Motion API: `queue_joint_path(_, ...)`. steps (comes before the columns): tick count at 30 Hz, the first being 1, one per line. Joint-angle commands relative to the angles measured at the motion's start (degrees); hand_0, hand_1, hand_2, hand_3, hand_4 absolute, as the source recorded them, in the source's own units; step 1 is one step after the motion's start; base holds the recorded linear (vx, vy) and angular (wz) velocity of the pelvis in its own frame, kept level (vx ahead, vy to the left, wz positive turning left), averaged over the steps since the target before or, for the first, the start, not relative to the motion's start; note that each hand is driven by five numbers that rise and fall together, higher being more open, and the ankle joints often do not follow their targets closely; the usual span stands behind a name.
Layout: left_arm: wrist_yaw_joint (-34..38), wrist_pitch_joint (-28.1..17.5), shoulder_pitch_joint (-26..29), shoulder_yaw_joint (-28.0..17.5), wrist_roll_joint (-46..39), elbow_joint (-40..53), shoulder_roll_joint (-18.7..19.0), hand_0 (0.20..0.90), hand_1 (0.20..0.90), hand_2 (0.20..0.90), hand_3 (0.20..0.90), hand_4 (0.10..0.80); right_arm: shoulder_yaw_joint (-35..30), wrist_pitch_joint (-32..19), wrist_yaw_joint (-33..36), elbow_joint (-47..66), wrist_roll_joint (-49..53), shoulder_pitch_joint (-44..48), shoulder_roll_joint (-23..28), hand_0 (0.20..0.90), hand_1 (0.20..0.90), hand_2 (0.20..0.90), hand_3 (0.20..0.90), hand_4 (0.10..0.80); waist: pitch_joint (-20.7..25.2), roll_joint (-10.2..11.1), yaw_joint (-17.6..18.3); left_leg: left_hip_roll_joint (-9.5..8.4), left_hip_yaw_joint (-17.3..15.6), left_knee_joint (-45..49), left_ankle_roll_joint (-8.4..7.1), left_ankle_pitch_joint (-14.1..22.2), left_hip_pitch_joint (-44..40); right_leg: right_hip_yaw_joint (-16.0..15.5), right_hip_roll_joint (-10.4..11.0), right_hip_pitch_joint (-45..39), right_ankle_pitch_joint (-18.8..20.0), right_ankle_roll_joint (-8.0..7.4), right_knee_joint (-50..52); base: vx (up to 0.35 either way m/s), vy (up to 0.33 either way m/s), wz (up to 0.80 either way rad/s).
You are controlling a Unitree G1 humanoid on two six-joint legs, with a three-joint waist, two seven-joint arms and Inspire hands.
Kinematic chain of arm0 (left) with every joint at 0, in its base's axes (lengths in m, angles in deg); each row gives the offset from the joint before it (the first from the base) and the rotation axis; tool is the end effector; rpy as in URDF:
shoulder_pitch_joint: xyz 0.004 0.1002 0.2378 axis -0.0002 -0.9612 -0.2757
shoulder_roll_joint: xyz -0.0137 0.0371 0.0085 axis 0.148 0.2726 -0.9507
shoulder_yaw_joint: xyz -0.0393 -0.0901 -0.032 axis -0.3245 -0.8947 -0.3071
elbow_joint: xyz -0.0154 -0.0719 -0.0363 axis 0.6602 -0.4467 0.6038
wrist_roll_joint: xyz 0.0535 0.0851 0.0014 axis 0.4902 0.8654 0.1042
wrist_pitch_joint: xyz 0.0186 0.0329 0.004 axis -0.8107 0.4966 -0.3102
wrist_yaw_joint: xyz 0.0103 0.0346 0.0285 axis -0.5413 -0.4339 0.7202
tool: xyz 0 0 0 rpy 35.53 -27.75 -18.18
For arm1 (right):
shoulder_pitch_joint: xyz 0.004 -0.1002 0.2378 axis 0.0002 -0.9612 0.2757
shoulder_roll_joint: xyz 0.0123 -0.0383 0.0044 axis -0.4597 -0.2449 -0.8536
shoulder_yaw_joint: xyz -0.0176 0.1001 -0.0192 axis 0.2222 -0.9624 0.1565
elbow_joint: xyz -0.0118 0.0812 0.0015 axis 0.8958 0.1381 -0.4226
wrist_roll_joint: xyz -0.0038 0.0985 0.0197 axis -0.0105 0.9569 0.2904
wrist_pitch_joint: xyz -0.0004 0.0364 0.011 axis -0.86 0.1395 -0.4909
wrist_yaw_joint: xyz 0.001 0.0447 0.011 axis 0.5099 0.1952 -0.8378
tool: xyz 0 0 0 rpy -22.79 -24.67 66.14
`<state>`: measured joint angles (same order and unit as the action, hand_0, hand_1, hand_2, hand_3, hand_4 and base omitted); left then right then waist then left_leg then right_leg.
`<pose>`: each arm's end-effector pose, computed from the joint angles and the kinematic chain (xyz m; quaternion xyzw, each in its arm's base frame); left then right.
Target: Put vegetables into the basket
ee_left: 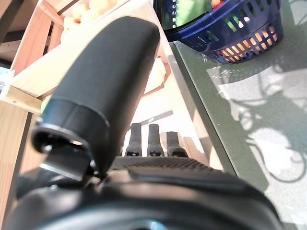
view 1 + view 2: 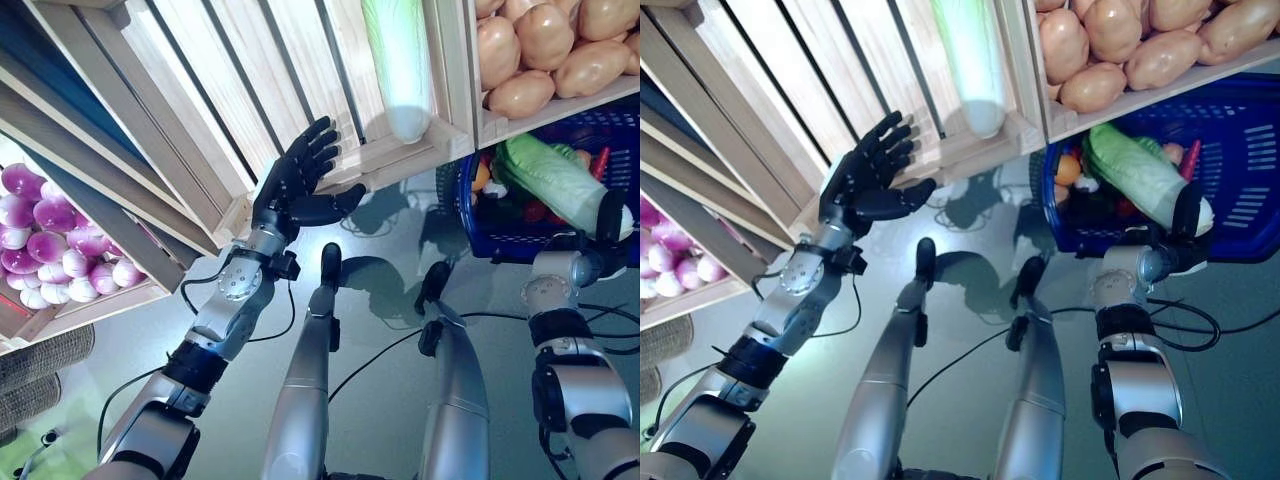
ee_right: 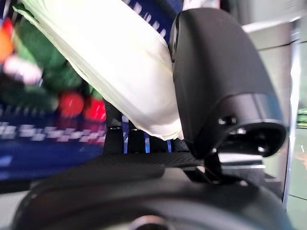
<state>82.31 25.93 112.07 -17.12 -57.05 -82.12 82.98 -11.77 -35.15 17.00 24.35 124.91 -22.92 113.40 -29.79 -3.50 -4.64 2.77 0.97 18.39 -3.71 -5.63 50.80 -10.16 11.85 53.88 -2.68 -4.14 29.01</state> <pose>0.2838 0.1570 0.1457 -0.0583 -0.1721 -0.1247 0.9754 0.3094 -0.2621 0.1506 0.4740 -0.1730 -0.4487 0.7376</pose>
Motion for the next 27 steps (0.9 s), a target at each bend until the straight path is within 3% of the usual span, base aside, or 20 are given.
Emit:
queue_joint_path(1, 0.03, -3.49, -5.13, -2.95, 2.19, 6.48, 0.30, 0.900, 0.900, 0.900, 0.900, 0.800, -3.83, -10.23, -4.09, 13.34, -5.34, -6.15, 1.75, 0.300, 0.300, 0.300, 0.300, 0.400, 0.00, -1.04, 1.90, -2.91, -1.26, 4.20, 1.89, 4.21, -0.38, 0.76, -3.68, -3.71, 2.36, 0.02, -1.21, 0.012, 0.052, -0.01)
queue_joint_path(4, 0.26, -3.98, -6.66, -4.07, 2.55, 6.95, -0.19, 0.900, 0.900, 0.900, 0.900, 0.800, -4.17, -8.97, -3.24, 19.33, -9.74, -10.33, -0.09, 0.300, 0.300, 0.300, 0.300, 0.400, 0.00, -0.53, 3.07, -2.42, -1.92, 4.03, 1.78, 4.08, -0.52, 1.44, -4.22, -3.78, 2.49, -0.05, -1.53, 0.006, 0.056, -0.04)
queue_joint_path(8, 0.43, -4.22, -6.43, -4.27, 2.36, 6.28, 0.04, 0.900, 0.900, 0.900, 0.900, 0.800, -3.95, -6.16, -0.15, 19.26, -13.31, -11.24, 0.42, 0.300, 0.300, 0.300, 0.300, 0.400, 0.00, -0.16, 3.56, -2.01, -2.36, 4.29, 1.62, 4.37, -0.62, 1.67, -4.30, -3.87, 2.42, -0.04, -1.51, 0.001, 0.019, -0.10)
queue_joint_path(11, 0.23, -3.78, -5.12, -4.15, 1.73, 5.04, 0.57, 0.900, 0.900, 0.900, 0.900, 0.800, -3.87, -1.37, 3.85, 15.24, -13.84, -9.33, 2.39, 0.300, 0.300, 0.300, 0.300, 0.400, 0.00, -0.14, 3.28, -2.09, -2.29, 4.53, 1.47, 4.41, -0.60, 1.53, -4.17, -3.94, 2.57, -0.12, -1.51, 0.001, -0.003, -0.03)
queue_joint_path(20, 0.30, -2.63, -0.94, -1.92, 1.24, 3.05, 1.10, 0.900, 0.900, 0.900, 0.900, 0.800, -0.63, 8.98, 6.90, -2.28, -13.90, 0.50, 7.56, 0.300, 0.300, 0.300, 0.300, 0.400, 0.00, -0.94, 1.20, -2.59, -1.67, 4.58, 1.45, 4.34, 0.11, -0.02, -3.14, -3.44, 3.02, -0.04, -1.80, -0.005, -0.043, 0.01)
queue_joint_path(27, 0.52, -2.08, 0.63, -0.72, 0.93, 2.61, 1.35, 0.900, 0.900, 0.900, 0.900, 0.800, 2.83, 9.57, 5.80, -8.08, -15.72, 7.09, 10.79, 0.300, 0.300, 0.300, 0.300, 0.400, 0.00, -1.69, 0.09, -2.88, -1.38, 4.39, 1.48, 4.00, 0.79, -0.70, -2.84, -2.57, 3.18, 0.10, -1.57, 0.004, -0.033, 0.02)
